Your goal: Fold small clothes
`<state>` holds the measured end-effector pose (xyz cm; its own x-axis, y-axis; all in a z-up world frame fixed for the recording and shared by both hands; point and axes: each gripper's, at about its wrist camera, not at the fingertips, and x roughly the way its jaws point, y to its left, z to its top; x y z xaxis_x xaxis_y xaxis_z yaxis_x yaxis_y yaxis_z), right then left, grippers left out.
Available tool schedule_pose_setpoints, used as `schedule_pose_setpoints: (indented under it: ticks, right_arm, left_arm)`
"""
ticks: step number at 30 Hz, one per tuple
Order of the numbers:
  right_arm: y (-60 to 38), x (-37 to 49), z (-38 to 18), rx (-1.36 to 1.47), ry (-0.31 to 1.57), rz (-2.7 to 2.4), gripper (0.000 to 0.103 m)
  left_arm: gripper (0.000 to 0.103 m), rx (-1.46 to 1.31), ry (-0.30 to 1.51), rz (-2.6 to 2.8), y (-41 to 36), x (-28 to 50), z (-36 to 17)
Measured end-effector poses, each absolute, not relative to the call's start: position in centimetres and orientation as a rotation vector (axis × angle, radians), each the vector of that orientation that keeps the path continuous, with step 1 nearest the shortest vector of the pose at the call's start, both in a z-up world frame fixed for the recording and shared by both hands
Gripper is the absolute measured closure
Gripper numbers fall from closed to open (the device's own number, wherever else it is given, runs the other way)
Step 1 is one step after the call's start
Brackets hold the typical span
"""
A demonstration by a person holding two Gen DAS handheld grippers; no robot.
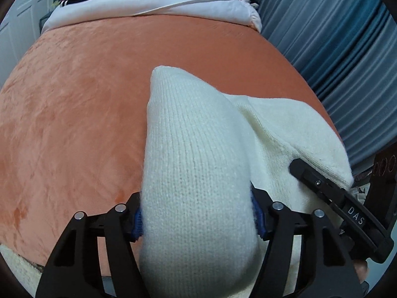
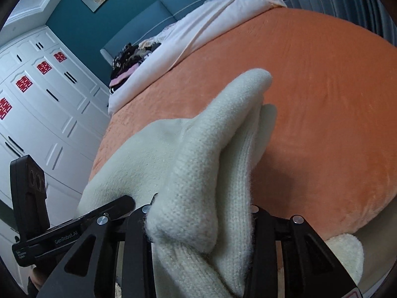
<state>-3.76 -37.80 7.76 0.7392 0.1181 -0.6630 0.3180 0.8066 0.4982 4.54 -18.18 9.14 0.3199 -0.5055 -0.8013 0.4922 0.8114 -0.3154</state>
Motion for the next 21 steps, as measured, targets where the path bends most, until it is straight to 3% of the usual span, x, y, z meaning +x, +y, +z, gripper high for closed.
schedule_pose_setpoints:
  ticks: [11, 21]
  right_arm:
    - [-36.2, -10.3, 21.4, 0.478, 0.427, -0.142, 0.069]
    - [-30.6, -13.2, 35.8, 0.258, 0.052, 0.006, 0.069]
  left_arm:
    - [0.040, -0.017, 0.736, -0.806, -17.1, -0.2, 22.8]
    - [0.039, -0.067, 0.277, -0.831, -8.2, -3.4, 36.7]
